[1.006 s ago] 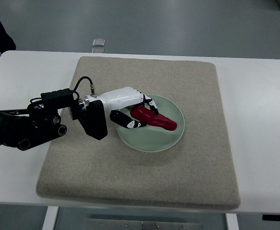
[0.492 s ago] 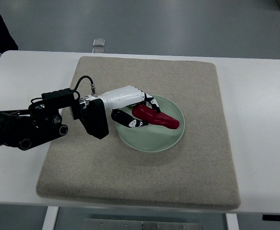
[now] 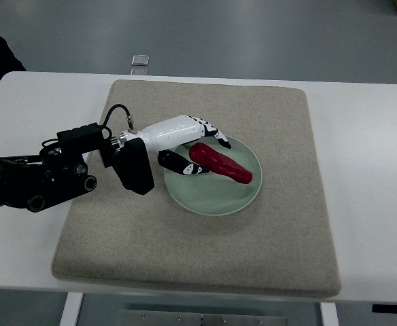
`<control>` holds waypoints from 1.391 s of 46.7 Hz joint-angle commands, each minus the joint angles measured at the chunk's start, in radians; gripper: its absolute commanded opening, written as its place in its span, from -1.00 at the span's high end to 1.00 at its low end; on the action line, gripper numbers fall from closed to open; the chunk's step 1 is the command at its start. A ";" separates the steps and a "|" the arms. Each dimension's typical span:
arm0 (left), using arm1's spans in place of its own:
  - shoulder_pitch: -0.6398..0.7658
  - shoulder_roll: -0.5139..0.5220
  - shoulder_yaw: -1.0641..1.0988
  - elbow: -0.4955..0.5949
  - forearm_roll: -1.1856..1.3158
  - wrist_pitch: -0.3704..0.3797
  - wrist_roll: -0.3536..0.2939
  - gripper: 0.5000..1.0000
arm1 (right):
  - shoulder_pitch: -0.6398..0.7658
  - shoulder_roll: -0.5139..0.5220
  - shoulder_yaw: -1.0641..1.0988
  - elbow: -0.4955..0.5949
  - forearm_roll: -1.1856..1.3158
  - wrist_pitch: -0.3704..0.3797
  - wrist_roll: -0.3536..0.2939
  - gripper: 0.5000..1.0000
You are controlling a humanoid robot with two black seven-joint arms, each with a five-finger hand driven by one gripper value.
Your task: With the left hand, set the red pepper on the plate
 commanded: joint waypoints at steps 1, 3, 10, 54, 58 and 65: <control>0.005 0.000 -0.002 0.000 0.000 0.002 -0.001 -0.27 | 0.000 0.000 0.000 0.000 0.000 0.000 0.000 -0.73; 0.011 -0.001 -0.002 0.000 0.000 0.002 -0.002 -0.31 | 0.000 0.000 0.000 0.000 0.000 0.000 0.000 -0.73; 0.012 0.000 -0.005 0.000 0.000 0.005 -0.002 -0.39 | 0.000 0.000 0.000 0.000 0.000 0.000 0.000 -0.73; 0.057 -0.011 -0.209 0.025 -0.764 0.170 -0.001 -0.98 | 0.000 0.000 0.000 0.000 0.000 0.000 0.000 -0.73; 0.075 -0.021 -0.226 0.025 -0.837 0.170 -0.011 -0.98 | 0.001 0.000 0.000 0.000 0.000 0.000 0.000 -0.73; 0.124 -0.023 -0.300 0.023 -0.851 0.169 -0.022 -0.98 | 0.000 0.000 0.000 0.000 0.000 0.000 0.000 -0.73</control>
